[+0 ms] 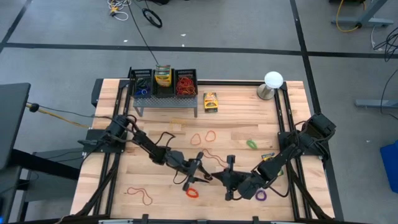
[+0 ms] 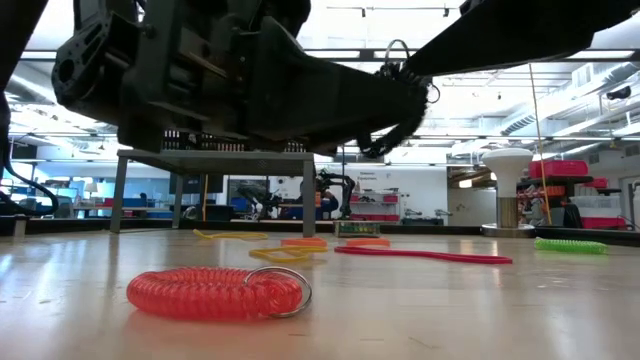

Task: Pick & Place Office Desk Supplies
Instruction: Put the black spiral keychain into the left black bin

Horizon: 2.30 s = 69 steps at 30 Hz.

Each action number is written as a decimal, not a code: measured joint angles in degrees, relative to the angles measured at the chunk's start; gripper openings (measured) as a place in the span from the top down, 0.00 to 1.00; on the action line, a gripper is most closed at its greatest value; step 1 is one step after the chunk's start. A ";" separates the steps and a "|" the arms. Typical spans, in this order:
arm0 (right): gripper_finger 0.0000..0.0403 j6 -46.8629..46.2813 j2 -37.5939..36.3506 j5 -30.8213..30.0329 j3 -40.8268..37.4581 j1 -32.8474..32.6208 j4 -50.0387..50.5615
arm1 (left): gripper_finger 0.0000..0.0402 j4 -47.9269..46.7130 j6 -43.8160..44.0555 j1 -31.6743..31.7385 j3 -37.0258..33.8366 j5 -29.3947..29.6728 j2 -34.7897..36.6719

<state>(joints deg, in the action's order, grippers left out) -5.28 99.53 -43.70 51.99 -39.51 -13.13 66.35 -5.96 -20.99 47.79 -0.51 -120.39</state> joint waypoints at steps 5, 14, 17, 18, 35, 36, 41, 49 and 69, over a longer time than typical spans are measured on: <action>0.99 0.09 0.00 0.02 0.00 0.00 -0.01 | 0.91 -0.79 0.39 0.07 0.00 0.45 0.01; 0.90 -0.26 0.00 -4.69 0.00 -0.60 -2.05 | 0.92 -3.30 2.37 0.07 -0.01 6.34 0.01; 0.81 -0.23 -0.46 -11.34 0.00 -1.79 -2.09 | 0.92 -5.06 3.45 0.12 -0.04 8.09 0.31; 0.77 -0.23 -0.84 -13.56 0.00 -2.33 -1.70 | 0.93 -6.74 3.47 0.10 -0.09 8.95 0.90; 0.97 -23.41 -6.89 -16.67 -2.36 -5.70 23.72 | 0.93 -48.68 1.19 -0.06 -0.09 30.68 30.40; 0.96 -24.29 -6.86 -16.74 -2.99 -5.39 23.10 | 0.93 -51.26 1.63 -0.10 -0.11 31.65 32.17; 0.98 -23.37 -6.86 -13.17 -8.53 -2.62 13.57 | 0.93 -60.90 3.03 -0.42 -0.09 34.81 38.77; 0.99 -9.94 -6.84 0.72 -18.13 3.86 -13.47 | 0.93 -68.29 2.64 2.68 -0.09 37.37 44.59; 0.99 -3.85 -6.84 6.19 -19.17 9.32 -20.62 | 0.93 -104.08 19.49 22.78 3.46 46.54 79.73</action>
<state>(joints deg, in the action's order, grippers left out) -9.13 92.68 -37.51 32.82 -30.18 -33.75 -37.73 13.53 1.79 51.25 46.03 -40.66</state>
